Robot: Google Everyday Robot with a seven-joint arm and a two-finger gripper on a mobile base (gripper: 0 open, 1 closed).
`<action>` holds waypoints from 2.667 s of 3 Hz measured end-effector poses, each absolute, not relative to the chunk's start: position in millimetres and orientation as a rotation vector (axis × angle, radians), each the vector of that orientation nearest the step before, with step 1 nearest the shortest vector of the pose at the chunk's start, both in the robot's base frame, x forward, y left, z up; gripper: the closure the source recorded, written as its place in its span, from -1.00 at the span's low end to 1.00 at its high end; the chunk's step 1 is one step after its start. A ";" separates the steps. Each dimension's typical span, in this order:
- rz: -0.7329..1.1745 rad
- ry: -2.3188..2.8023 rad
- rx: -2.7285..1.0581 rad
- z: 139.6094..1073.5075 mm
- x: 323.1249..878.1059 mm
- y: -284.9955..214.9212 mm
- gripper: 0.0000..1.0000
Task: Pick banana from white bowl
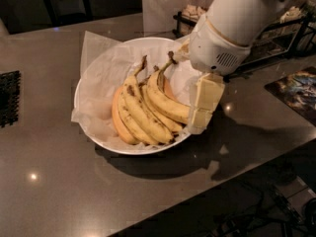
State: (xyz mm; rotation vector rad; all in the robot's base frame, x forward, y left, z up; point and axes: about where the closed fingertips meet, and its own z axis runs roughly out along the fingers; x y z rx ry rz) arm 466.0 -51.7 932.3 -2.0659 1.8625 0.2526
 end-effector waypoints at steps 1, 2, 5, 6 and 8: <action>0.445 1.895 -1.768 921.2 476.2 -68.7 -1.00; 0.487 1.905 -1.612 935.4 473.7 -87.0 -1.00; 0.458 1.968 -1.622 972.6 488.1 -26.8 -1.00; 0.458 1.968 -1.622 972.6 488.1 -26.8 -1.00; 0.377 2.027 -1.546 995.6 476.6 8.2 -1.00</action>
Offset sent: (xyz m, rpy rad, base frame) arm 0.0086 -0.0139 -0.0111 0.2027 0.0306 -0.1287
